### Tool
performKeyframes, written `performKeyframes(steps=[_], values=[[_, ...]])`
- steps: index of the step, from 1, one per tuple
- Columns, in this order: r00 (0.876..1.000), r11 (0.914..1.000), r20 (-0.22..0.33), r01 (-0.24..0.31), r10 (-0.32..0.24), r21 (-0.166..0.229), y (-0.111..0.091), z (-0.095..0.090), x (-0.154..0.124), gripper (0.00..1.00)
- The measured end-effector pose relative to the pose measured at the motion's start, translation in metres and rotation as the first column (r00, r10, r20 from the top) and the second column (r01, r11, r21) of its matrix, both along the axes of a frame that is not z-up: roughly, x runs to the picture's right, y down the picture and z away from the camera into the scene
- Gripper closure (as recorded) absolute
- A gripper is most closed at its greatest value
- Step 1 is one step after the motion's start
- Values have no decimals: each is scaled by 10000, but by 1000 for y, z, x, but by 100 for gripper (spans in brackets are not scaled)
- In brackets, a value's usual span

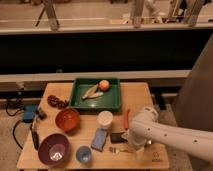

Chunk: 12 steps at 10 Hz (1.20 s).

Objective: Place fork in purple bowl

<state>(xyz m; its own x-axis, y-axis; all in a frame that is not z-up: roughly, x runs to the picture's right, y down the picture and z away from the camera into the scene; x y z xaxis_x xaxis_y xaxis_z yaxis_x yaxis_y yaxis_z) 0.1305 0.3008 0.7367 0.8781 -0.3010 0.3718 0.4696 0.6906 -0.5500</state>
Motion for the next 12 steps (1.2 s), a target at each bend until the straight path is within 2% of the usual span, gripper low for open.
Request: performKeyframes(steps=[4,7,12], values=[[9998,9991,-106,-173,169,-382,5,-10,3,20],[9996,9975,-75,-276,272,-658,12,-5,-2,20],[9988,9969,-148,-468,460,-640,22,0,-13,20]])
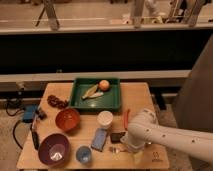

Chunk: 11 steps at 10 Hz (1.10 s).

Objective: Place fork in purple bowl

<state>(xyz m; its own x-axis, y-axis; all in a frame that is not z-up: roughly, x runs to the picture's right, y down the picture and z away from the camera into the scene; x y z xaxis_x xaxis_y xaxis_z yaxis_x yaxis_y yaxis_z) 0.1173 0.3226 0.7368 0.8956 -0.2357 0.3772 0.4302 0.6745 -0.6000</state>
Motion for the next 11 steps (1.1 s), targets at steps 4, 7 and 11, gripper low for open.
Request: performKeyframes(steps=[4,7,11], values=[[10000,9999,52,-29,30,-127,4,5,-3,20],[10000,9999,56,-33,33,-130,4,4,-3,20],[9991,9985,98,-415,412,348,-10,-16,13,20]])
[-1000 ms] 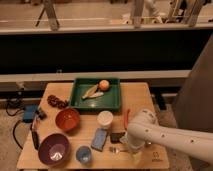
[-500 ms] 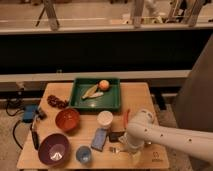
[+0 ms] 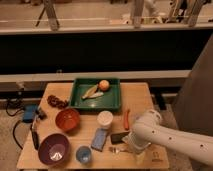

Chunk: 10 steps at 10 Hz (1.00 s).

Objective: Place fork in purple bowl

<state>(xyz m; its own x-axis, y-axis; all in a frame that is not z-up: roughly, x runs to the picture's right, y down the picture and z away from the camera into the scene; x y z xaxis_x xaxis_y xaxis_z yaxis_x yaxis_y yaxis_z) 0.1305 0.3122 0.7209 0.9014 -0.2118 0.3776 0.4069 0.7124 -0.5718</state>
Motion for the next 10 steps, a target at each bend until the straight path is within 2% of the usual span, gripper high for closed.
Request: performKeyframes(steps=[3,10], values=[[9998,9999,147,-158,157,24,-3,-3,3,20],[9993,9978,316,241,-221,-621,13,0,-6,20]])
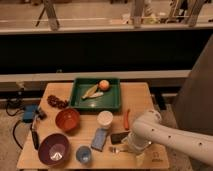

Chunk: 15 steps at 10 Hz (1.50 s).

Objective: Place fork in purple bowl

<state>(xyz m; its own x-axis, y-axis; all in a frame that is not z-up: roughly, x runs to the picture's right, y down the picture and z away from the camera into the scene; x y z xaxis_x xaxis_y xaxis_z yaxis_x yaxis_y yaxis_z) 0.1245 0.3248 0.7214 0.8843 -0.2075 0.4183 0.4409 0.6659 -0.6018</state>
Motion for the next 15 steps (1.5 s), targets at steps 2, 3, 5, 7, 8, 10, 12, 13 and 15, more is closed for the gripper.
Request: performKeyframes(steps=[2,3,5,7,8,10,12,13,15], values=[[10000,9999,-51,-5,5,-102,5,7,-2,20],[10000,9999,-87,-23,22,-109,7,12,-3,20],[9998,9999,-119,-132,131,-86,10,20,-4,20],[9998,9997,-141,-168,166,-171,13,28,-4,20],[9998,9996,-117,-165,163,-209,14,31,-6,20],[9998,9995,-55,-192,191,-257,14,33,-6,25],[9996,9993,82,-264,267,-272,14,35,-7,44],[9995,9992,119,-296,300,-286,15,35,-7,55],[9992,9989,168,-358,363,-291,13,34,-7,76]])
